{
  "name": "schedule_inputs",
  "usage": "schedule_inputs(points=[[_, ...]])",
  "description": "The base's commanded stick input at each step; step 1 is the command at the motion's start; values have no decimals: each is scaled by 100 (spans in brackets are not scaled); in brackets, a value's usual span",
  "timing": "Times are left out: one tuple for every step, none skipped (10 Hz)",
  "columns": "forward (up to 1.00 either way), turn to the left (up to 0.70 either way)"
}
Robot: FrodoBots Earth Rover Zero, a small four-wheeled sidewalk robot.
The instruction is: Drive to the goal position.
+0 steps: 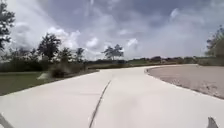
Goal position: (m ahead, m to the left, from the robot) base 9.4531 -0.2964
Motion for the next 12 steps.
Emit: schedule_inputs(points=[[70, 0], [70, 0], [70, 0], [70, 0], [70, 0], [70, 0], [70, 0], [70, 0], [70, 0], [70, 0], [70, 0], [70, 0]])
